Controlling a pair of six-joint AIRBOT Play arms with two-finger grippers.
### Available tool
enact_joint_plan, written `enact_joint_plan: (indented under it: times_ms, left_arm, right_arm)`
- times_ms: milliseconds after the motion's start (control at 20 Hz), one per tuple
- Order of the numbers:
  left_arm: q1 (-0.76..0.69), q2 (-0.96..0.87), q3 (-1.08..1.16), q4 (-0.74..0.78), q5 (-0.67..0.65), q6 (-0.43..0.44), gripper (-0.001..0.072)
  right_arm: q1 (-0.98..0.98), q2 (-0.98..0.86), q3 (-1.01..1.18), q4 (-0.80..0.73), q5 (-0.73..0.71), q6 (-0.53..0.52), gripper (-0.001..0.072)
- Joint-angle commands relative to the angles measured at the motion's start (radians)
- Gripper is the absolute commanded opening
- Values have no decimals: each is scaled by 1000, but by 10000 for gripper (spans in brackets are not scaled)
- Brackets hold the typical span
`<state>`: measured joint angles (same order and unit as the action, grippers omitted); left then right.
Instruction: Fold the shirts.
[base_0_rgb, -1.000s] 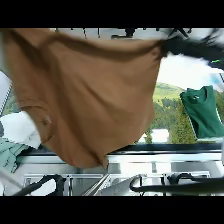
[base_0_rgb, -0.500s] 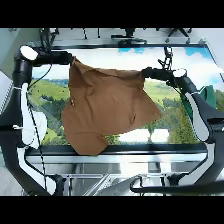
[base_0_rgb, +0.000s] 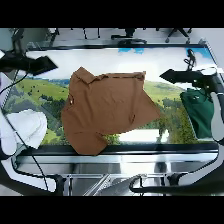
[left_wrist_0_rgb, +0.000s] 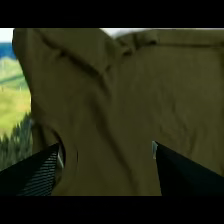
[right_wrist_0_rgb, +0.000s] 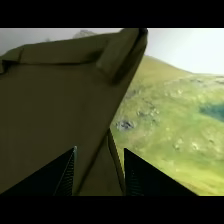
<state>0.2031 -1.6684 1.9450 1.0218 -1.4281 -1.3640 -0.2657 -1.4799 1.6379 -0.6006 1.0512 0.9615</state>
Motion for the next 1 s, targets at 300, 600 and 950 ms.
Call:
enact_joint_plan:
  times_ms: [300,600,950]
  left_arm:
    - [141,422,-989,85,56,-76,656]
    - [138,376,-1283,45,182,-9,656]
    - [68,206,-1199,-178,360,121,307]
  right_arm:
    - [-71,-9,-2,-35,230,15,365]
    - [-69,-9,-2,-33,233,6,365]
    - [-70,-66,-2,-144,318,21,366]
